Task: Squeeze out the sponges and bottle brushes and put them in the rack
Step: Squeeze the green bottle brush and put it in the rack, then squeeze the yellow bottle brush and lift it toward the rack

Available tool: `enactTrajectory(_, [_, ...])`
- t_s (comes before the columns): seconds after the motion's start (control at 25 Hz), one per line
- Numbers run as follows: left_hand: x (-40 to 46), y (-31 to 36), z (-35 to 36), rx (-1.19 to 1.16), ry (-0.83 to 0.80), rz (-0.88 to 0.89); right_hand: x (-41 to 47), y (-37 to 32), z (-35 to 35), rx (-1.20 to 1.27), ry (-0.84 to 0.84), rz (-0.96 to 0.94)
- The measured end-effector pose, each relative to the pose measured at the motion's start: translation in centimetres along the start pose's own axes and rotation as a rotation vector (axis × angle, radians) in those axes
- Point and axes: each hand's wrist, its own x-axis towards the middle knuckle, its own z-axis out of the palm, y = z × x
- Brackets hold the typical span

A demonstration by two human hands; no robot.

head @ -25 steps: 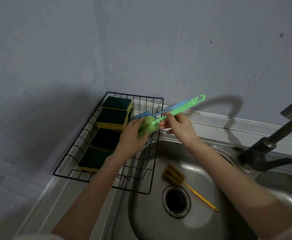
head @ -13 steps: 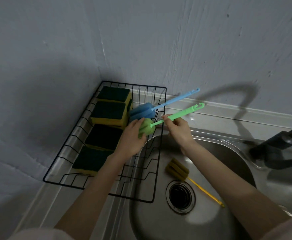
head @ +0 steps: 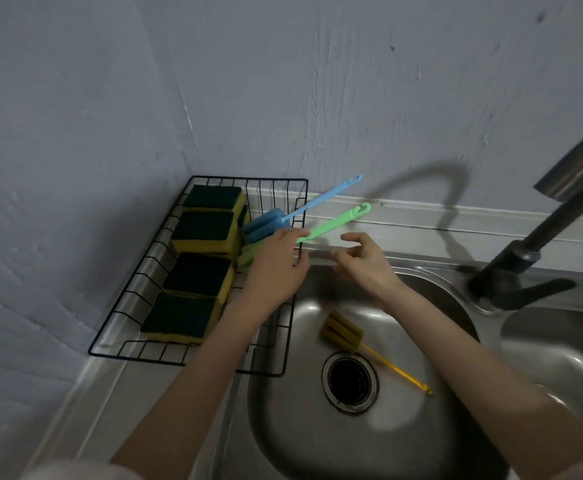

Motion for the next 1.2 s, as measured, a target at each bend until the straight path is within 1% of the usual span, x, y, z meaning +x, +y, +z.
enactTrajectory(0.16, [-1.5,3.1,3.3,0.094,-0.116,0.135,-1.4,2.9,-3.2,-0.075,0.021,0.045])
enactTrajectory(0.28, [-2.4,4.6,6.8,0.154,-0.209,0.145,-1.8,5.8,-5.3,-0.125,0.031,0.109])
enactTrajectory(0.4, [-3.0,4.0,10.5,0.213,-0.315,0.112,-2.0,8.4,-6.9,-0.233,0.032,0.162])
enactTrajectory(0.64, [-3.3,-1.2,16.5,0.279,-0.527,-0.019,-2.2,14.9,-7.9,-0.483,-0.062,0.291])
enactTrajectory(0.76, [-3.1,-2.8,18.1,0.303,-0.575,-0.076,-1.8,18.7,-7.0,-0.609,-0.153,0.351])
enactTrajectory(0.92, [-2.5,-4.5,19.6,0.311,-0.630,-0.101,-1.2,22.0,-5.8,-0.817,-0.257,0.372])
enactTrajectory(1.2, [-2.4,-5.7,20.6,0.353,-0.709,-0.130,-0.9,23.3,-4.6,-0.936,-0.191,0.356])
